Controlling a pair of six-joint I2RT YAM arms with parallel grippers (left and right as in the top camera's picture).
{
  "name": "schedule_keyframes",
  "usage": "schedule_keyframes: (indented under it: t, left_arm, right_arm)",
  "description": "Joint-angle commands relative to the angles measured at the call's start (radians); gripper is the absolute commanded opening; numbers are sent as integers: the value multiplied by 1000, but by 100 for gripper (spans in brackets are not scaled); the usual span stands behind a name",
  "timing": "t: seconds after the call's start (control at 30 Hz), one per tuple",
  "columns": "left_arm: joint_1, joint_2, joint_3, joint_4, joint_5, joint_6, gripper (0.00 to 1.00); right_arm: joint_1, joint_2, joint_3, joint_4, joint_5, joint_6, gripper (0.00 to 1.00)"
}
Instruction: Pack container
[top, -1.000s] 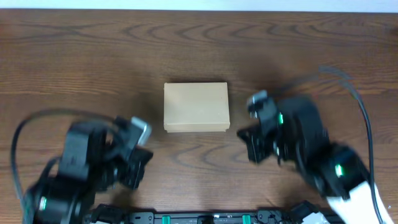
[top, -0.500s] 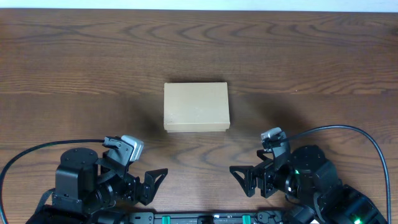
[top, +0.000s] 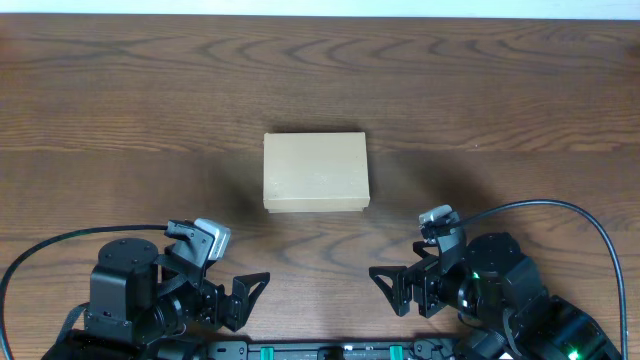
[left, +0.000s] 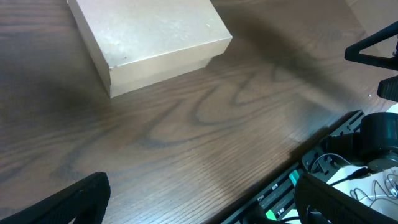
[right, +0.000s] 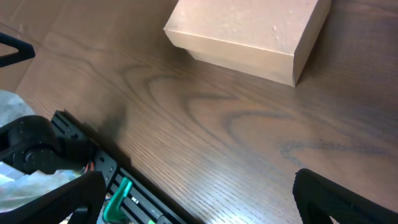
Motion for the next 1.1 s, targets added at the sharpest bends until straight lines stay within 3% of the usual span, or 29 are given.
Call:
schedule_keyframes:
  t: [0.0,0.17,0.43,1.07]
  left_arm:
    - [-2,-5,-2,-3,-21,8,95]
    - [46,-51,-61,120,-158,24,95]
    - [198,-311,-427,447,-174,20,95]
    - [214,-502,-763,637,-251,-6,95]
  right_arm:
    - [8,2,-8,-3,11,14,99]
    - [8,2,-8,-3,11,14,99]
    - [8,2,-8,-3,11,14,99]
    - [8,2,-8,-3,11,14,99]
